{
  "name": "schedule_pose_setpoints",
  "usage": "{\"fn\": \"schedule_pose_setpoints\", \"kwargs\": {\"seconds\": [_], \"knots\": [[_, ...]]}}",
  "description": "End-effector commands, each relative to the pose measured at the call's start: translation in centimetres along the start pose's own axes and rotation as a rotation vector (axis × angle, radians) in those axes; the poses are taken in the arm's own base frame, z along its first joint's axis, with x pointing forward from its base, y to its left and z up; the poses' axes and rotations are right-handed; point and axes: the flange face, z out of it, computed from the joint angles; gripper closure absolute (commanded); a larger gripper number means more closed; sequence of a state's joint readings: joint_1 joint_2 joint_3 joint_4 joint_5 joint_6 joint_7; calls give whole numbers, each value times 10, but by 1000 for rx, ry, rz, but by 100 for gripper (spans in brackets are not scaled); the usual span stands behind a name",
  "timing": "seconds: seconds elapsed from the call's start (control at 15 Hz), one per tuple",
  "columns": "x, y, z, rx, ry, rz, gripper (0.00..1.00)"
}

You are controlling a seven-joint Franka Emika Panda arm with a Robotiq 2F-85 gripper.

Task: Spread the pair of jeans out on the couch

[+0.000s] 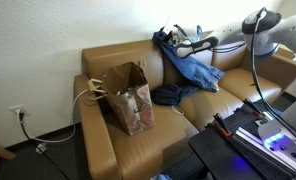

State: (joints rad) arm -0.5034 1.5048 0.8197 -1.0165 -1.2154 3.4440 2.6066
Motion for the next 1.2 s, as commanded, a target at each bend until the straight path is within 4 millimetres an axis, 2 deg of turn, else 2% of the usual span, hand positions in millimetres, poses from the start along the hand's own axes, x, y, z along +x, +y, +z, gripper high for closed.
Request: {"fn": "schedule_pose_setpoints", "kwargs": {"seconds": [0.0, 0.13, 0.33, 0.4, 0.53, 0.67, 0.8, 1.07, 1.13], "knots": [[15, 29, -30, -111, -33, 65, 99], [14, 47, -45, -165, -57, 99, 99], [-4, 73, -67, -253, -98, 146, 99], [11, 59, -48, -184, -73, 103, 97], [4, 72, -58, -227, -89, 126, 97], [4, 75, -61, -238, -89, 135, 99], [16, 100, -70, -312, -47, 137, 99], [34, 174, -105, -500, 16, 157, 99], [36, 186, -111, -525, 15, 144, 99]]}}
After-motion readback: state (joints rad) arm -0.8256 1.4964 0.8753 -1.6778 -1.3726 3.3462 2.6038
